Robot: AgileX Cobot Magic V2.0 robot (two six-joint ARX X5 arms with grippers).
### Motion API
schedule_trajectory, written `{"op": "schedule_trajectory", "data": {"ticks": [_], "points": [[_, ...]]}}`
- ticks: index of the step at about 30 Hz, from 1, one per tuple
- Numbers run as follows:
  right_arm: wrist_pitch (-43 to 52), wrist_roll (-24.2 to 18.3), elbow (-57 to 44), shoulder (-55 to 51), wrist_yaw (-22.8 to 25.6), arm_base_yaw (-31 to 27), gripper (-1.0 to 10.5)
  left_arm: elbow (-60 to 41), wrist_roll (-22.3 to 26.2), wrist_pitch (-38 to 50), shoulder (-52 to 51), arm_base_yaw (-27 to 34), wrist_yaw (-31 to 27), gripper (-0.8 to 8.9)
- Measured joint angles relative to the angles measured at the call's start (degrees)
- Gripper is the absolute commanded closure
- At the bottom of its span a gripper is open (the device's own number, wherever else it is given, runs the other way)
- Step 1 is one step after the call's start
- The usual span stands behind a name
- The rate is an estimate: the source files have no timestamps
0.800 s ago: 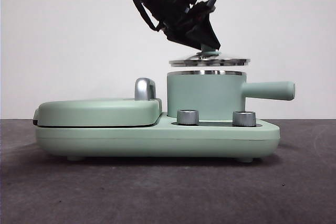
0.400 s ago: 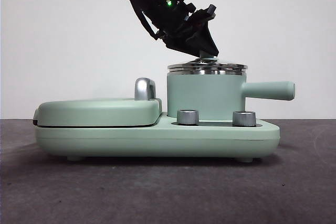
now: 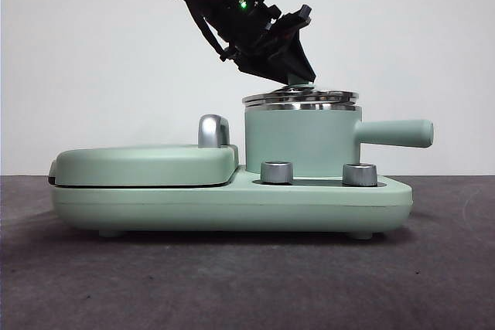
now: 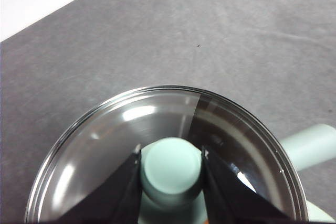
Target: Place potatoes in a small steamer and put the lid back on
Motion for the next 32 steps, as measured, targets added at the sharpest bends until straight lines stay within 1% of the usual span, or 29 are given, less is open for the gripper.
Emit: {"op": "schedule_trajectory", "data": {"ticks": [8, 32], "points": [[0.2, 0.1, 0.0, 0.0, 1.0, 0.0, 4.9, 0.2, 0.0, -0.4, 0.2, -0.1, 0.4, 8.04], [0.3, 0.5, 0.0, 0.0, 1.1, 0.0, 4.9, 0.3, 0.7, 0.4, 1.0, -0.1, -0.3, 8.04]]}}
